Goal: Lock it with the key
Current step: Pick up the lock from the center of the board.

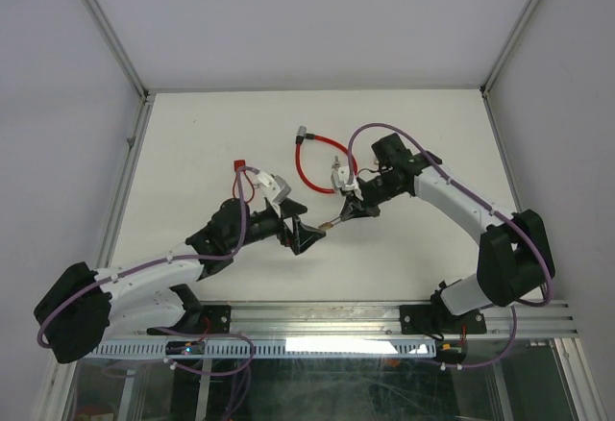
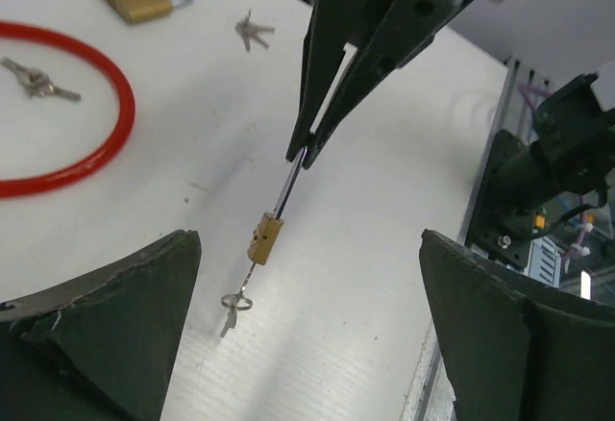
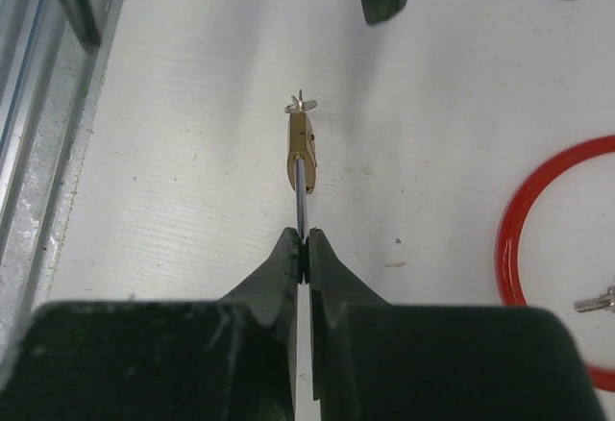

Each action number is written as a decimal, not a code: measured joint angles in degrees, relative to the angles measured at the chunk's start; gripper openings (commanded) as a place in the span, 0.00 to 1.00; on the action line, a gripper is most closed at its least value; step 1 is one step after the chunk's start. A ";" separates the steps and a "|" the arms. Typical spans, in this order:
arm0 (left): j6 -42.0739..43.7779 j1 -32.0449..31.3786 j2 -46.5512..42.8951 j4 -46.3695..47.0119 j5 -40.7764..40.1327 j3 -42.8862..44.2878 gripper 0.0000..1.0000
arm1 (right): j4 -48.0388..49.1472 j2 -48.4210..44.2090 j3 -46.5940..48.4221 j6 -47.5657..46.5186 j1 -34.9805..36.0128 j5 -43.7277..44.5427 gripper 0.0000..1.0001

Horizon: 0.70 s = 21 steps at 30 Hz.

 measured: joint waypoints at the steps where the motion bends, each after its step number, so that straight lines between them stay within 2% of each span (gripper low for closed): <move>1: 0.02 0.00 -2.03 1.55 -0.44 -1.40 0.99 | -0.04 -0.50 -0.11 1.18 0.00 0.31 0.00; 5: -0.92 0.00 -7.69 10.80 -1.05 -8.22 0.99 | 0.09 -3.23 -1.01 6.34 -0.02 1.36 0.00; 11: -3.30 -0.11 -6.69 23.34 -0.31 -13.27 0.98 | 1.33 -6.29 -1.81 12.72 -1.44 1.07 0.00; 21: 1.53 -6.36 -7.74 30.62 -3.56 -15.23 0.98 | 3.82 -9.77 -4.35 16.76 -7.13 -3.80 0.00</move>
